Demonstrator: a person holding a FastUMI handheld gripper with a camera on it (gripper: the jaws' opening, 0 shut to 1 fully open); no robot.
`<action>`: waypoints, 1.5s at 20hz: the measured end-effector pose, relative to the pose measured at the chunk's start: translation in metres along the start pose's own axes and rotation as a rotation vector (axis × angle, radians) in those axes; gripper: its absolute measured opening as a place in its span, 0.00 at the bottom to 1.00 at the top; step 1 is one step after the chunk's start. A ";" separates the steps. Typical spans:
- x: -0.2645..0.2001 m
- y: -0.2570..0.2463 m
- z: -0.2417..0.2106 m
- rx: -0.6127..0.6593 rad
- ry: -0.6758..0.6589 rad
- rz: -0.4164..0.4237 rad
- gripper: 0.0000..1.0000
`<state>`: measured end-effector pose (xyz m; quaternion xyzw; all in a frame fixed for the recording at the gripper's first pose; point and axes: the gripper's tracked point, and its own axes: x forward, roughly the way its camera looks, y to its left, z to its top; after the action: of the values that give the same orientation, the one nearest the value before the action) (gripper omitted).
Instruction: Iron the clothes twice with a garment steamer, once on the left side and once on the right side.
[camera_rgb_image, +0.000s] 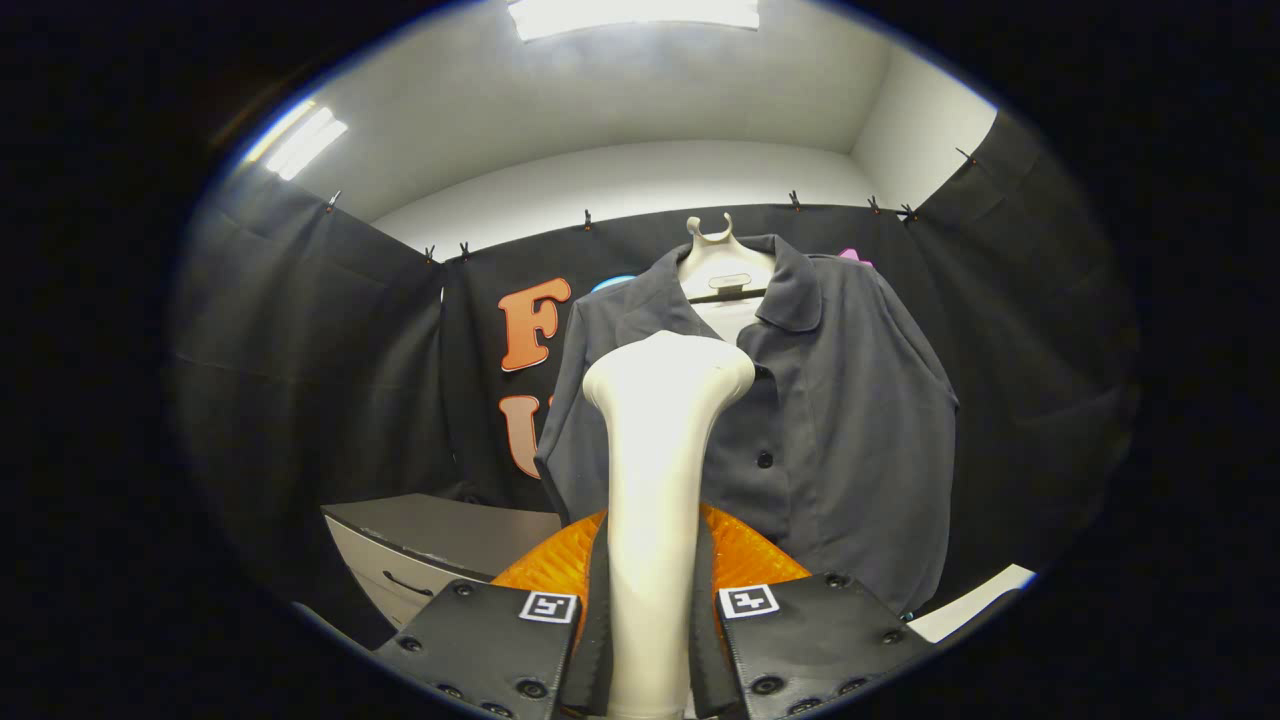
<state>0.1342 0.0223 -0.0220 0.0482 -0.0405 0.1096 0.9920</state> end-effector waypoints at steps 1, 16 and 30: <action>0.007 -0.004 -0.004 -0.006 0.000 -0.002 0.38; 0.079 0.000 -0.034 -0.045 0.027 -0.008 0.38; 0.065 -0.003 -0.073 -0.067 0.071 -0.037 0.38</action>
<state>0.2030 0.0412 -0.0885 0.0120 -0.0082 0.0914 0.9957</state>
